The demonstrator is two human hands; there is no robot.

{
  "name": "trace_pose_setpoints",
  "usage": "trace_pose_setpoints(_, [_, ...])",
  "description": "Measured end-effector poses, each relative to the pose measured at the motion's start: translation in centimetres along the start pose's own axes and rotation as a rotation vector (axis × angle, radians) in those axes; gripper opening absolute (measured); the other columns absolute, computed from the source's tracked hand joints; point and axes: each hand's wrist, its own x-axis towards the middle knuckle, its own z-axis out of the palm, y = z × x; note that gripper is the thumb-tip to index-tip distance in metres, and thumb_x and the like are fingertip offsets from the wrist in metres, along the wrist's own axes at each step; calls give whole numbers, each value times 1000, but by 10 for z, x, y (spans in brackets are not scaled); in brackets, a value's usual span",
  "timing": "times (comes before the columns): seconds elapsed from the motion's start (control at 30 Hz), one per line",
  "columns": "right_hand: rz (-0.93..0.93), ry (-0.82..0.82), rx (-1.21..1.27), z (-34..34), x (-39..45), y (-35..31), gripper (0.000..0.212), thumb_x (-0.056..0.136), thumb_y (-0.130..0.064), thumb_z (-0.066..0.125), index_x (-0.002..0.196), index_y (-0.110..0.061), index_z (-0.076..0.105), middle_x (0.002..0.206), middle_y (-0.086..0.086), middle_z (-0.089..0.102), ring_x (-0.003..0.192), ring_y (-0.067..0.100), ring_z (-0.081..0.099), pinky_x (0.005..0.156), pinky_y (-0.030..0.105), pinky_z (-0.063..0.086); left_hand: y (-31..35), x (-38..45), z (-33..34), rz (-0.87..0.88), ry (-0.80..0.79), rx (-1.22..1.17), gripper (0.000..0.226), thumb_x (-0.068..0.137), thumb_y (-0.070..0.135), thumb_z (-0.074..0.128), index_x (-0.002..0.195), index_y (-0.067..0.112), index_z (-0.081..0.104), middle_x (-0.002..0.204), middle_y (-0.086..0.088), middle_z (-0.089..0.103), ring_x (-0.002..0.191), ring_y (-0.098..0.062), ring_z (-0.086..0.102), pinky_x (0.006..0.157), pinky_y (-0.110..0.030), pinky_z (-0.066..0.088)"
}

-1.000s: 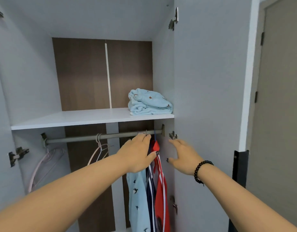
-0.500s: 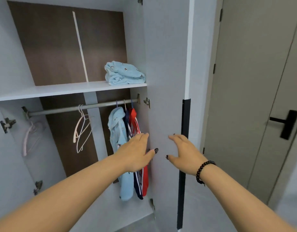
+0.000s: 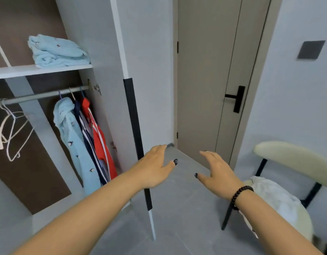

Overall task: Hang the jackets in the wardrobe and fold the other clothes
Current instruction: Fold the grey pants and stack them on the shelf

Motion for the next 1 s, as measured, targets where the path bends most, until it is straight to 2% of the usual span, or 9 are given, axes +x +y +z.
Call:
trace_pose_setpoints(0.1, [67,7,5,-19,-15,50,68,90,-31,62,147,-18,27,149,-5,28,136,11,30,105,13,18,39,27,32,40,-36,-29,74,98,58,34,155,23,4,163,7,4,148,-13,13,119,-35,19])
trace_pose_setpoints(0.23, [186,-16,38,-41,-33,114,67,89,-28,62,146,-18,29,147,-5,31,131,12,36,105,16,25,94,60,81,97,-98,-59,72,98,55,36,155,24,6,162,10,4,148,-12,11,117,-33,19])
trace_pose_setpoints(0.37, [247,-15,40,-58,-44,173,63,89,-26,61,145,-18,32,147,-5,33,136,9,30,103,10,17,142,88,122,122,-146,-80,71,97,55,37,154,25,8,162,11,6,141,-16,30,111,-31,24])
trace_pose_setpoints(0.53, [353,-20,69,-66,-57,234,65,90,-26,60,147,-17,30,150,-4,30,138,10,28,106,12,18,186,121,163,152,-214,-89,70,99,51,40,155,21,11,162,7,9,138,-19,35,111,-31,25])
trace_pose_setpoints(0.7, [490,-60,97,-63,-68,287,64,91,-28,59,147,-17,30,152,-4,28,140,11,27,111,18,20,210,154,200,190,-302,-97,69,99,47,41,154,17,13,161,4,12,142,-19,28,112,-29,24])
trace_pose_setpoints(0.83, [602,-64,138,-55,-66,322,64,90,-29,60,146,-18,31,151,-5,30,138,10,30,102,12,20,214,186,229,206,-371,-116,64,98,46,43,150,16,22,157,2,22,140,-16,29,104,-27,28])
trace_pose_setpoints(0.93, [657,-76,153,-48,-54,346,63,91,-30,59,146,-18,32,151,-5,31,137,10,32,99,11,21,215,215,249,201,-431,-103,70,98,48,42,154,17,15,160,1,15,145,-17,21,115,-33,24])
trace_pose_setpoints(1.0, [698,-73,164,-45,-44,361,62,91,-29,59,146,-17,32,151,-4,31,137,11,33,99,12,22,217,235,260,203,-473,-91,69,98,48,42,153,17,16,160,0,16,145,-18,22,116,-36,25])
